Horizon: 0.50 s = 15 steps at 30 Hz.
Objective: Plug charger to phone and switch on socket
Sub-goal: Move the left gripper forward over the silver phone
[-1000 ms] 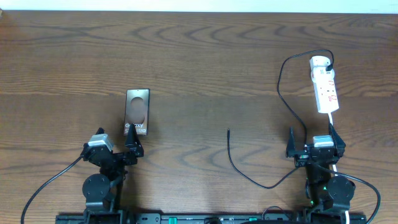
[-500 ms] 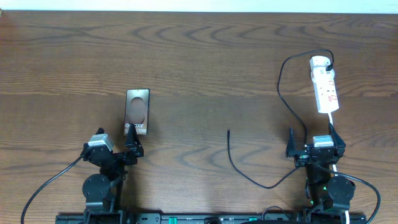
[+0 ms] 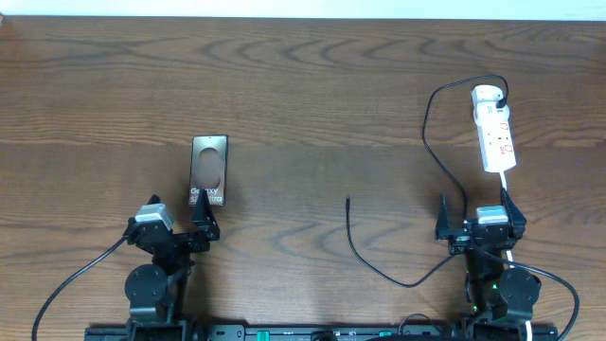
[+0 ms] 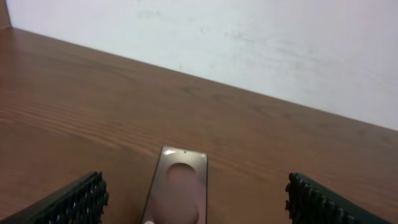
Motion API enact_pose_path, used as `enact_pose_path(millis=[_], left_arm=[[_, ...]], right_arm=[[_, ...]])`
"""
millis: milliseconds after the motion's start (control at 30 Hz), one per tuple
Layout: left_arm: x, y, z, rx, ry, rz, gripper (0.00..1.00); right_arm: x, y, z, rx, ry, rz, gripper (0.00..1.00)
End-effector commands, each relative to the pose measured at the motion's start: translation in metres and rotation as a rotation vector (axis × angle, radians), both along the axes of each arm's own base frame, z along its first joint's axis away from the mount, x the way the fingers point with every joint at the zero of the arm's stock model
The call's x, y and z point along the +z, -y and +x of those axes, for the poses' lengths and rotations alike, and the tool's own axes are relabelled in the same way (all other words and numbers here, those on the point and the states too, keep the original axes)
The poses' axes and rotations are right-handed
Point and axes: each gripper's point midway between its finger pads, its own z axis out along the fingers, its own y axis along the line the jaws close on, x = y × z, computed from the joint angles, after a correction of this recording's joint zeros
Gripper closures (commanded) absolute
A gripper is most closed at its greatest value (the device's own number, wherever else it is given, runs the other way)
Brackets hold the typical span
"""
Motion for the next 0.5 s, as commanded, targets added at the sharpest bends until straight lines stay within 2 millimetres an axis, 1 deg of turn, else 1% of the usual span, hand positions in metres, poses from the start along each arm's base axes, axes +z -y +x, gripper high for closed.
enact_pose_path(millis=[0,100,233,367,467], left_arm=[[0.039,0.002,-0.002,-0.017,0.038,0.024,0.09],[0.058,0.006,0.001,-0.04,0.001,0.05,0.09],[0.081,0.015,0.016,-0.104,-0.08,0.056,0.09],[0.098,0.019,0.04,-0.13,-0.187,0.044,0.09],[0.105,0.019,0.062,-0.136,-0.282,0.041,0.08]], right_arm=[[0.0,-0.001,0.0,0.001,0.0,0.007,0.01],[0.0,-0.001,0.0,0.001,0.0,0.007,0.01],[0.0,-0.001,0.0,0.001,0.0,0.007,0.01],[0.0,-0.001,0.0,0.001,0.0,0.007,0.01],[0.0,-0.001,0.0,0.001,0.0,0.007,0.01]])
